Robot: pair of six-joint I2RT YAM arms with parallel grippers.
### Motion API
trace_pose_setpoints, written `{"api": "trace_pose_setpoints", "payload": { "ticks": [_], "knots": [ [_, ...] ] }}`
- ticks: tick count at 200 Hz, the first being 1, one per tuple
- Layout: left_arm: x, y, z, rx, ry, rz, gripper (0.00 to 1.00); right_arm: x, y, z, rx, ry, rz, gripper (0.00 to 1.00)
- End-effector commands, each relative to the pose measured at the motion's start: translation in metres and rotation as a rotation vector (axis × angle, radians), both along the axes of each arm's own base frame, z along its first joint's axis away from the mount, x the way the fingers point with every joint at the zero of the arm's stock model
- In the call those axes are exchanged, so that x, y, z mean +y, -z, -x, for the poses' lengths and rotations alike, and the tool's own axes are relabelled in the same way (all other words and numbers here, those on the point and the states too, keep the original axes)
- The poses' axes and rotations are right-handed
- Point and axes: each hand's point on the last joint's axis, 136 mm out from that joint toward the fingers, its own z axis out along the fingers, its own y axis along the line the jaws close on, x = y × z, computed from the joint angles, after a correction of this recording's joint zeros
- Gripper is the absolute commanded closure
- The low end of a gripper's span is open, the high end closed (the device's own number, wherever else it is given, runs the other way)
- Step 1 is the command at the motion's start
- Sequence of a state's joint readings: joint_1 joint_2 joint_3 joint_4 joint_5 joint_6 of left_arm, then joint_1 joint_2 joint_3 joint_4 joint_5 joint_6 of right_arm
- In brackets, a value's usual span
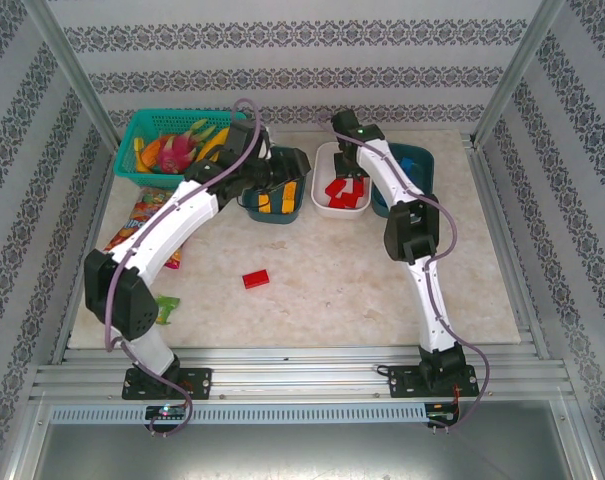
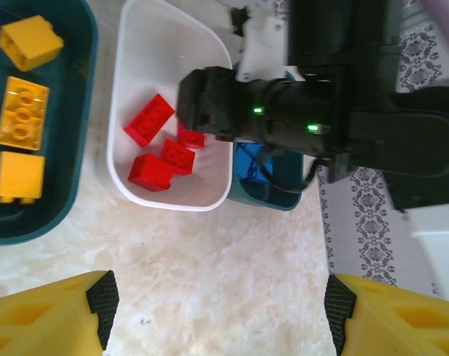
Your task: Sort the legos into containers by color
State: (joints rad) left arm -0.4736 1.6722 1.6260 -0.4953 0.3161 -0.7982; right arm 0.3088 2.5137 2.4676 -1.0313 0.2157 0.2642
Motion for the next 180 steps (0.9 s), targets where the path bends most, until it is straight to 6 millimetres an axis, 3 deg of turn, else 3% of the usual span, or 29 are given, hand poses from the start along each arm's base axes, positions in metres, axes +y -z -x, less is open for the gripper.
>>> {"api": "trace_pose_setpoints", "payload": {
  "ticks": [1,29,64,88,106,117,126,147,180],
  "knots": [
    [0.039,0.001,0.024,0.024,-0.076,-0.099,0.24,0.038,-0.099,0.023,-0.163,-0.083,-0.107,0.46],
    [0.085,0.015,0.070,0.085,-0.184,-0.189,0.24,0.105,-0.115,0.081,-0.210,-0.293,-0.222,0.34],
    [0.134,0.029,0.137,0.115,-0.272,-0.245,0.23,0.196,-0.093,0.188,-0.161,-0.718,-0.420,0.26],
    [0.164,0.043,0.180,0.140,-0.327,-0.269,0.23,0.229,-0.067,0.258,-0.130,-1.032,-0.417,0.24],
    [0.184,0.050,0.208,0.153,-0.382,-0.263,0.23,0.240,-0.041,0.294,-0.094,-1.235,-0.349,0.22],
    [0.195,0.056,0.225,0.169,-0.417,-0.254,0.24,0.244,-0.026,0.305,-0.064,-1.314,-0.312,0.21],
    [0.202,0.061,0.237,0.187,-0.445,-0.237,0.24,0.247,-0.017,0.309,-0.040,-1.357,-0.292,0.14],
    [0.213,0.072,0.263,0.217,-0.473,-0.208,0.24,0.253,0.000,0.300,-0.029,-1.383,-0.215,0.07],
    [0.220,0.071,0.277,0.213,-0.484,-0.191,0.25,0.263,0.029,0.292,-0.006,-1.451,-0.064,0.05]
  ]
}}
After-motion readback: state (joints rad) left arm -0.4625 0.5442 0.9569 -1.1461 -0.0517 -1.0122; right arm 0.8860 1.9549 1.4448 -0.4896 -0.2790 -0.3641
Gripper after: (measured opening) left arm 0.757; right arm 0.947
